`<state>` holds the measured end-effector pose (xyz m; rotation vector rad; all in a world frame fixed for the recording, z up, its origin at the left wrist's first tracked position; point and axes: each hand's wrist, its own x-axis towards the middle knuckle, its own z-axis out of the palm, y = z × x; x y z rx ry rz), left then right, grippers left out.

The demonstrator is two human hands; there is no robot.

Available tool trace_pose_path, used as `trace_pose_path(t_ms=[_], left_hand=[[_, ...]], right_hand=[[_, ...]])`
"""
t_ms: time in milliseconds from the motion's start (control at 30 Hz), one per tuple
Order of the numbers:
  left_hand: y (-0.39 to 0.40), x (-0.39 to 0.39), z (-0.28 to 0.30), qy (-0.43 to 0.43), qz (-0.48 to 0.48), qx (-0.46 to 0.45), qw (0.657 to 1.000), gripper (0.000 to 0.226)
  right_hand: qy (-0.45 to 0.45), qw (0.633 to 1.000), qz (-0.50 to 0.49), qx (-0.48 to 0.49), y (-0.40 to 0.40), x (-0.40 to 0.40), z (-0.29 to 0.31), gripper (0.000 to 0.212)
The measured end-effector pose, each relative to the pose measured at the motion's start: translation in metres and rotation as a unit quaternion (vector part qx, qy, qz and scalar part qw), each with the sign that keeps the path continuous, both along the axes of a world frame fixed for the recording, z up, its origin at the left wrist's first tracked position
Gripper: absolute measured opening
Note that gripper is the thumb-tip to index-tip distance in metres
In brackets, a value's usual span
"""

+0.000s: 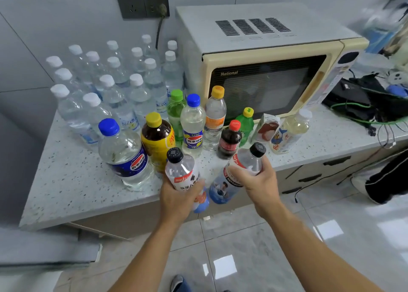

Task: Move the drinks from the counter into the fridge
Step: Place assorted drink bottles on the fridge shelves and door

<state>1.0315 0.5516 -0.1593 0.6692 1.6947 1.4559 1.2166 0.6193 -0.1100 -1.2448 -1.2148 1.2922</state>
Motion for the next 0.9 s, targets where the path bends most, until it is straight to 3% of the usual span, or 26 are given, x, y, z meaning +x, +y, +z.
trace_pose_path(t_ms=[267,333,467,600,800,900], left_hand=[[-0.065,0.010,0.010,-0.081,-0.061,-0.029,0.994,0.034],[-0.085,0.011,0.011,-0.106,-0.050,-0.046,0.992,0.037],[-0.132,0.020,0.012,-0.144,0.025,-0.061,0.987,0.065],[-0.178,0.027,0.018,-0.171,0.103,-0.063,0.978,0.060],[-0.273,0.018,0.027,-0.121,0.227,-0.056,0.965,0.059],[-0.321,0.004,0.030,-0.111,0.275,-0.045,0.954,0.048]], right_hand=[[0.129,0.984,0.020,-0.124,-0.041,0.021,-0.016,0.045],[0.142,0.979,0.046,-0.139,-0.053,0.023,-0.019,0.049],[0.126,0.974,0.108,-0.157,-0.079,0.020,-0.024,0.054],[0.103,0.965,0.170,-0.171,-0.107,0.008,-0.033,0.054],[0.058,0.938,0.295,-0.173,-0.177,-0.043,-0.038,0.055],[0.044,0.922,0.346,-0.167,-0.215,-0.074,-0.033,0.054]])
